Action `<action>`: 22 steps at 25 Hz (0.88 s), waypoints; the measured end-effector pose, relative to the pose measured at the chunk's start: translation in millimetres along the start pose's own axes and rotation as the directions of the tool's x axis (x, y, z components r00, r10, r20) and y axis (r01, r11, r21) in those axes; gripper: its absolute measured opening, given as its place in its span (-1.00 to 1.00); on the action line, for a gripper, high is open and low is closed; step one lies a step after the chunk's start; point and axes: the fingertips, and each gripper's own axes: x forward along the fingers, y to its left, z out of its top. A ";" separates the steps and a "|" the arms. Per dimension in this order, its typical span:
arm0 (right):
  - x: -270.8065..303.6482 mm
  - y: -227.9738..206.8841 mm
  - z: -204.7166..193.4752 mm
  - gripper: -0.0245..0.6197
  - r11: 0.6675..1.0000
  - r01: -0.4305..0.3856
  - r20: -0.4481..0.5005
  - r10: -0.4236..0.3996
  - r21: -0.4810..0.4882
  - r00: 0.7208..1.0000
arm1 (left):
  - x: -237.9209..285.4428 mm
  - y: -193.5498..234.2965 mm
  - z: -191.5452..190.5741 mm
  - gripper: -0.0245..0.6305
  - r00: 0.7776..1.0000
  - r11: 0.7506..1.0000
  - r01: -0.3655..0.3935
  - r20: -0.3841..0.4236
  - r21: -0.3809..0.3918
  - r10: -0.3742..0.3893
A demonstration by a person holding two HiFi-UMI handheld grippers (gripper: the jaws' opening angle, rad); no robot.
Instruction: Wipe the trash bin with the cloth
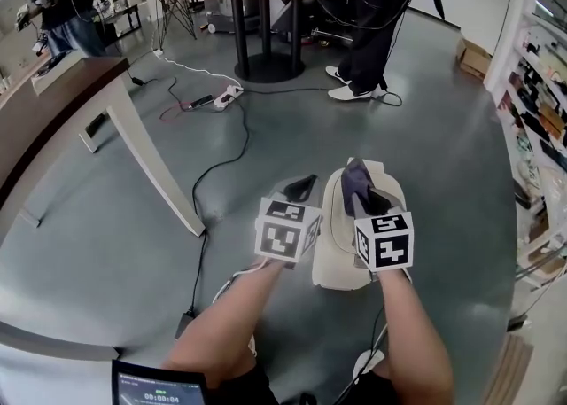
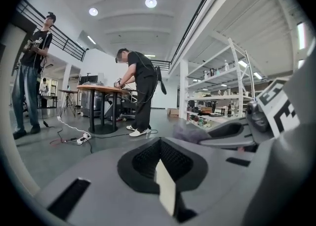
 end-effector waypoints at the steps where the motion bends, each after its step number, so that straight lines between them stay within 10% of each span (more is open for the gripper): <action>1: 6.2 -2.5 -1.9 -0.71 1.000 0.001 -0.008 -0.002 -0.011 1.000 | 5.6 3.2 0.8 -0.93 1.000 1.000 -0.002 0.000 -0.003 0.002; 22: 108.7 -30.0 -11.8 -0.71 0.993 0.004 -0.243 -0.033 -0.119 0.969 | 66.0 24.8 -7.4 -0.93 0.998 0.999 0.041 -0.049 -0.026 -0.042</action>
